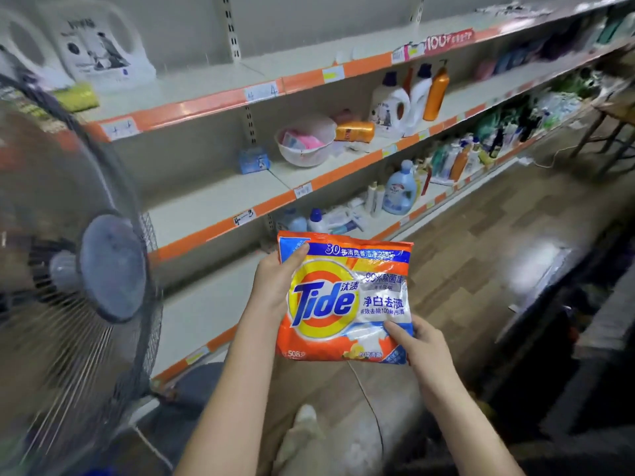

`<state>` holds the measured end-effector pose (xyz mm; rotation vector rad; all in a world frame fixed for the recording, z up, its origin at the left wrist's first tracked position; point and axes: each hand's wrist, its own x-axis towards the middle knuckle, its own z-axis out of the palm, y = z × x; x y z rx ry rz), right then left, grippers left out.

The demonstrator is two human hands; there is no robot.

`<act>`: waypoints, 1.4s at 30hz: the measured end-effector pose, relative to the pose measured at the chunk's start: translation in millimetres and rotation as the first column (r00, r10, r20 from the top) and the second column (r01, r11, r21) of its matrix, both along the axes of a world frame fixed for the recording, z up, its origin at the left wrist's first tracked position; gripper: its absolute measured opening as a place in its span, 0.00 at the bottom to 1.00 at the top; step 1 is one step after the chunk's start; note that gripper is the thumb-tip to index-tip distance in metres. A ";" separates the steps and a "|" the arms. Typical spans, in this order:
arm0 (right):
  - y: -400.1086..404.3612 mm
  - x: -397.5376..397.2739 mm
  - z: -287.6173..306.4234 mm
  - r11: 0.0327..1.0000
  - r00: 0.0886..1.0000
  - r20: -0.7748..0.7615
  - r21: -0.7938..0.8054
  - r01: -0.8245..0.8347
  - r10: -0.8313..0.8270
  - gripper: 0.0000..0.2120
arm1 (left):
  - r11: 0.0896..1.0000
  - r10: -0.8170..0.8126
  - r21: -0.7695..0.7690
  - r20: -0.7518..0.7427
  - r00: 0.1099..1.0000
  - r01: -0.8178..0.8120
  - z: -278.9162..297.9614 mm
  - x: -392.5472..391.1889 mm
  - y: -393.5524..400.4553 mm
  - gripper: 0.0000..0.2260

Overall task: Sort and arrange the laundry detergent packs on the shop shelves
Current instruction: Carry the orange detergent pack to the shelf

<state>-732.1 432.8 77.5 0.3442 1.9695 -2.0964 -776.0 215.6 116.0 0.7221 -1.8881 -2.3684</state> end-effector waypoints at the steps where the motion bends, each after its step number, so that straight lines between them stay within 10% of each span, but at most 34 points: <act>1: -5.3 -20.1 0.9 1.000 1.000 -0.004 0.002 0.024 -0.024 0.04 | 1.000 -0.021 -0.004 0.004 1.000 0.021 2.5 -24.6 -4.1 0.11; 16: 25.9 -257.8 6.7 0.928 0.929 0.013 -0.020 0.371 -0.371 0.04 | 0.930 -0.366 0.039 0.039 0.930 0.364 -6.8 -340.1 50.5 0.11; 42: 351.7 -739.7 6.7 0.796 0.796 0.008 0.004 0.606 -0.606 0.05 | 0.752 -0.659 0.040 0.026 0.752 0.658 -10.2 -883.3 421.8 0.12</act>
